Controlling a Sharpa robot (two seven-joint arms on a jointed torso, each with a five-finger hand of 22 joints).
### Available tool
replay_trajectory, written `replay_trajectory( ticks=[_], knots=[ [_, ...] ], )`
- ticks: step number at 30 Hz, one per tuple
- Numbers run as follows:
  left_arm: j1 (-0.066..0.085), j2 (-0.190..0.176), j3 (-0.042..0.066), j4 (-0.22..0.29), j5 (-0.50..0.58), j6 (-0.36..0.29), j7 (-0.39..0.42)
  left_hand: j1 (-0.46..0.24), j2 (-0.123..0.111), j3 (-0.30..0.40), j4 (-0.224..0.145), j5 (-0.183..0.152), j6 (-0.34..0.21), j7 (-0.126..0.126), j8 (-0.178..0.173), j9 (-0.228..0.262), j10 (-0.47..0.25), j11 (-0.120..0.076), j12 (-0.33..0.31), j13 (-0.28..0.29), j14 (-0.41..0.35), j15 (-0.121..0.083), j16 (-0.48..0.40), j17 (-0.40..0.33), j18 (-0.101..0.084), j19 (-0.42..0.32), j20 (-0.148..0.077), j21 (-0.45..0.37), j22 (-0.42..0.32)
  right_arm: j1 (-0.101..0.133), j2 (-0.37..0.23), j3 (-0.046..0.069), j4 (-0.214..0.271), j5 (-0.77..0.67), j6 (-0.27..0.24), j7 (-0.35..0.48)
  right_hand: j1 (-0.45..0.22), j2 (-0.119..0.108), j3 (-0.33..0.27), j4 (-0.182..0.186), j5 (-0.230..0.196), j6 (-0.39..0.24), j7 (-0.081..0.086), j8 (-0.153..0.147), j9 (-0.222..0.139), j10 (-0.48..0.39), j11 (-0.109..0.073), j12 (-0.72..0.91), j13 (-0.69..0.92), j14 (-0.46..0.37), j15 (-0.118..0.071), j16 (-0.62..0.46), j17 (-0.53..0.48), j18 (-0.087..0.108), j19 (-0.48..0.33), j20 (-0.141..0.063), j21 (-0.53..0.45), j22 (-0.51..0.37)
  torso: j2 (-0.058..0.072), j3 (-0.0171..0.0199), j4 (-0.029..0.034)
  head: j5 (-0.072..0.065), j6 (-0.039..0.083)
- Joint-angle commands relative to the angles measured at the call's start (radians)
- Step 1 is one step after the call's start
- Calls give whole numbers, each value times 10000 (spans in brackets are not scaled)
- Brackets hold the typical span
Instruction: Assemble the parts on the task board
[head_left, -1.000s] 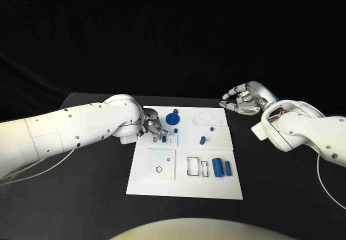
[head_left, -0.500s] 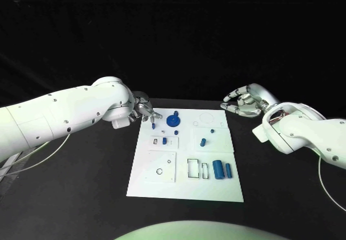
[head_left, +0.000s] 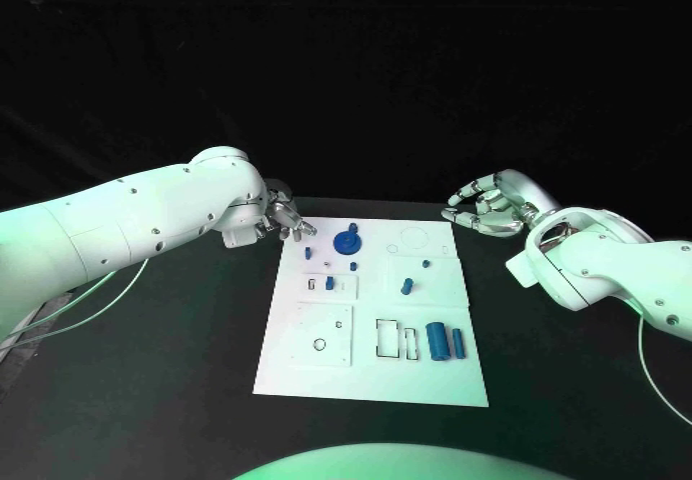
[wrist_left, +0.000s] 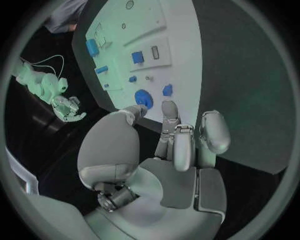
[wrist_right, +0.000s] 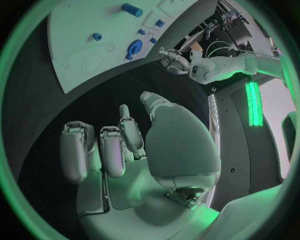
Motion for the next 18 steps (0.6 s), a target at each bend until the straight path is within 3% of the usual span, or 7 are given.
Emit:
replay_trajectory(
  ticks=[1,8,18],
  knots=[
    [-12,143,-35,-213,-246,632,132,150,33,-142,17,-322,8,48,-109,-30,-66,-3,-22,-39,714,89,-28,1436,170,-57,55,-48,9,-6,15,0,9,-69,46,78,-80,-12,13,61,5,-78,-18,51,15,-21,-45,-50,-4,651,-74,-61,885,119,64,-85,-55,1598,24,-13,-5,-20,-6],
    [-122,387,-109,-609,-278,824,129,169,81,-303,29,-786,51,61,-207,-53,-100,14,-35,-124,704,108,-41,1401,177,-69,81,-67,-9,-6,23,0,14,-71,44,81,-80,-12,13,61,5,-78,-18,51,15,-21,-45,-50,-4,651,-74,-61,885,119,64,-85,-55,1598,15,-13,-8,-33,-45],
    [-214,536,-131,-883,-265,653,157,161,98,-337,30,-860,61,61,-225,-56,-102,16,-28,-131,705,110,-40,1403,176,-64,85,-64,0,-6,39,0,11,-73,41,83,-80,-12,13,61,5,-78,-18,51,15,-21,-45,-50,-4,651,-74,-61,885,119,64,-85,-55,1598,10,-9,-7,-48,-59]
  ],
)
